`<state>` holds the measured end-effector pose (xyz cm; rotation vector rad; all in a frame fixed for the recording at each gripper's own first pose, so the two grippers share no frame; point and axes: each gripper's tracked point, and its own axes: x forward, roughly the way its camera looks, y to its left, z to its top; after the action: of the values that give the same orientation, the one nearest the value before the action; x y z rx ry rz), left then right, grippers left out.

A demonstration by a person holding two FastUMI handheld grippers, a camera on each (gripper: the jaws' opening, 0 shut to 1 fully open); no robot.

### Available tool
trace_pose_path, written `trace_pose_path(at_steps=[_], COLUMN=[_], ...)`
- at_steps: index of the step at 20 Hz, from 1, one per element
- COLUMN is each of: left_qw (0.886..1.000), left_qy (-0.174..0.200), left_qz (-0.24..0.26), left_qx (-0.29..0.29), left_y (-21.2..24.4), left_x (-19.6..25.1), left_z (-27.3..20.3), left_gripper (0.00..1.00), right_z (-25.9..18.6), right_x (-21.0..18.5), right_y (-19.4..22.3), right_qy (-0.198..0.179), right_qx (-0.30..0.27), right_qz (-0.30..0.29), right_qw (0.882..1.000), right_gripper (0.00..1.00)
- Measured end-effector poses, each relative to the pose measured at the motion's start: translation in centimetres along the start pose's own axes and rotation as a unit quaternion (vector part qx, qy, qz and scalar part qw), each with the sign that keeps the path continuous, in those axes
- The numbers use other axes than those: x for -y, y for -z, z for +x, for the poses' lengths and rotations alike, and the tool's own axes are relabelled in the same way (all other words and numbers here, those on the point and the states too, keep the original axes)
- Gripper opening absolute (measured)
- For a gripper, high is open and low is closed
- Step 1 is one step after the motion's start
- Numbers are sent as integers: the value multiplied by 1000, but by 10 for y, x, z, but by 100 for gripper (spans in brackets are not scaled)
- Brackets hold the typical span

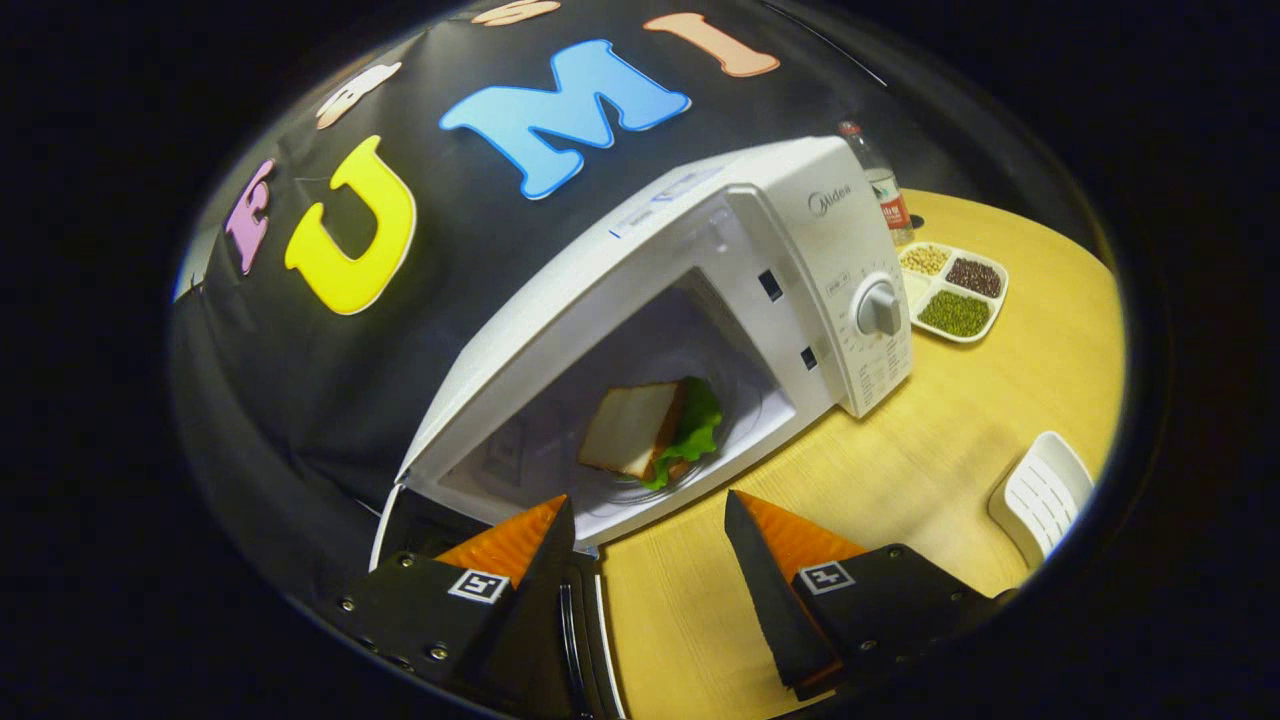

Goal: Open the microwave oven with the left hand, put the food in, and close the microwave oven.

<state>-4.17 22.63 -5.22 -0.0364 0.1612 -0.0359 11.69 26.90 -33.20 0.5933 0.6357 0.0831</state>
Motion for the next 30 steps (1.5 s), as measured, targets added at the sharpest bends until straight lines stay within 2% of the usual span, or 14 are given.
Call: trace_pose_path(at_steps=[5,8,11,14,16,17,25,27,28,29,30], left_qw=[999,999,1000,1000,1000,999,995,993,992,990,987], left_qy=[24,24,20,13,2,-5,-46,-46,-44,-67,-76], left_qz=[-30,-20,-14,-10,-6,-4,8,11,10,16,9], left_qx=[-12,-16,-19,-22,-28,-32,-85,-104,-117,-125,-138], left_y=[14,17,21,22,26,31,72,86,94,104,114], left_x=[25,35,46,51,47,44,-5,-18,-24,-43,-56], left_z=[18,22,19,12,7,5,-38,-51,-59,-67,-80], left_gripper=[96,97,96,97,97,97,96,86,73,64,35], right_z=[-71,-119,-166,-205,-224,-231,-250,-250,-250,-251,-252], right_x=[-6,-6,-12,-19,-16,-17,-22,-22,-22,-22,-23], right_y=[-37,-74,-105,-130,-138,-140,-150,-152,-153,-152,-151], right_qy=[-14,-9,-12,-17,-14,-13,-20,-15,-13,-13,-13], right_qx=[52,105,151,193,208,210,237,240,242,242,242], right_qz=[-101,-184,-238,-254,-258,-259,-265,-264,-264,-264,-264], right_qw=[993,977,959,948,944,943,935,934,934,934,933], right_gripper=[89,89,89,89,99,99,99,99,99,99,99])
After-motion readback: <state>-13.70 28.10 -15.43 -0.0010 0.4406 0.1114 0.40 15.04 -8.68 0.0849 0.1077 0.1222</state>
